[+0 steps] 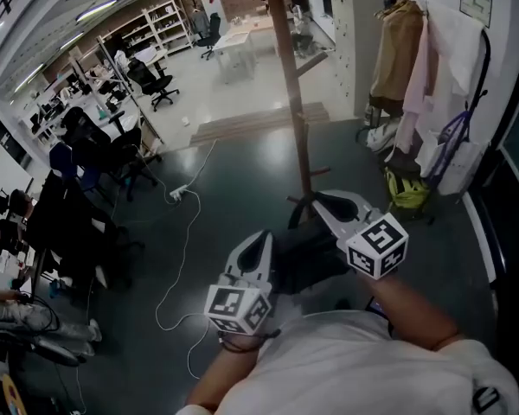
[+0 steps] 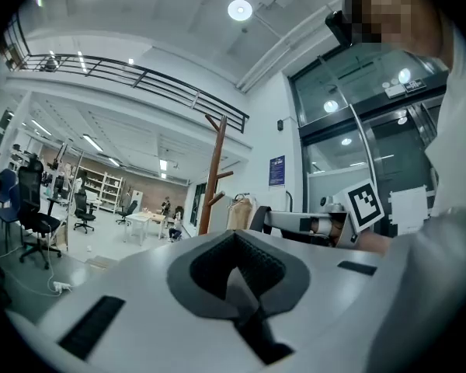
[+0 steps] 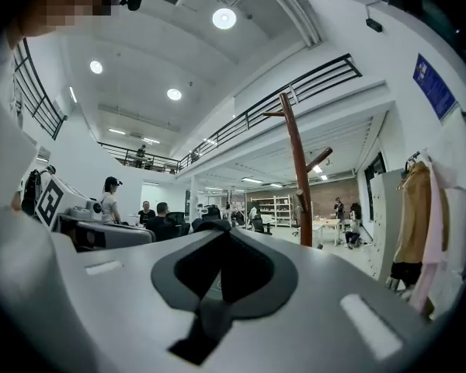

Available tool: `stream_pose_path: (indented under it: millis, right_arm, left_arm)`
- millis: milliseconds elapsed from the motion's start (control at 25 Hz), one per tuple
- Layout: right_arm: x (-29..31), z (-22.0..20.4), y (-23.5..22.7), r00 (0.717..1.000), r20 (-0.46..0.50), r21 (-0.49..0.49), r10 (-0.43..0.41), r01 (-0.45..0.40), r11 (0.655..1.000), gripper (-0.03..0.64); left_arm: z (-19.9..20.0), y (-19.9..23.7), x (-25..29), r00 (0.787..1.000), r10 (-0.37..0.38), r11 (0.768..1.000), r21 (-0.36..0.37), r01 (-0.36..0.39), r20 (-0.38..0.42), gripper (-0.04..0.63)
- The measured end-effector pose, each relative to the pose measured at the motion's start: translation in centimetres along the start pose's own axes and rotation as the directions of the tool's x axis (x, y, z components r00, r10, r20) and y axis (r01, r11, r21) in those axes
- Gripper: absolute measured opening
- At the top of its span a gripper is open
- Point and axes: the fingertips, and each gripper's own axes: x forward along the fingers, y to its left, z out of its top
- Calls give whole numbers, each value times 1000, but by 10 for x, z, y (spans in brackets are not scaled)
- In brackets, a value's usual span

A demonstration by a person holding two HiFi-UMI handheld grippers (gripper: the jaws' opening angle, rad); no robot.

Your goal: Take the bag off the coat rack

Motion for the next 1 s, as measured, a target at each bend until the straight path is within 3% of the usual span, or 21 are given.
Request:
stream_pose_path:
  millis: [440,840,1000]
  right_arm:
    - [-42,-17,76,995,16,27,-100,99,995,21]
    - [-75,-29,99,987,41,55,-158,156,986,21]
    - [-90,-27,94,985,55,62,-163,159,985,21]
  left_arm:
    - [0,-6,-61,999,-47,998,36,47,4,2]
    - [-5,-33,-65,993,-118,992,35,118,3,2]
    - [-5,-48,-59,993,-114,993,38,114,11,2]
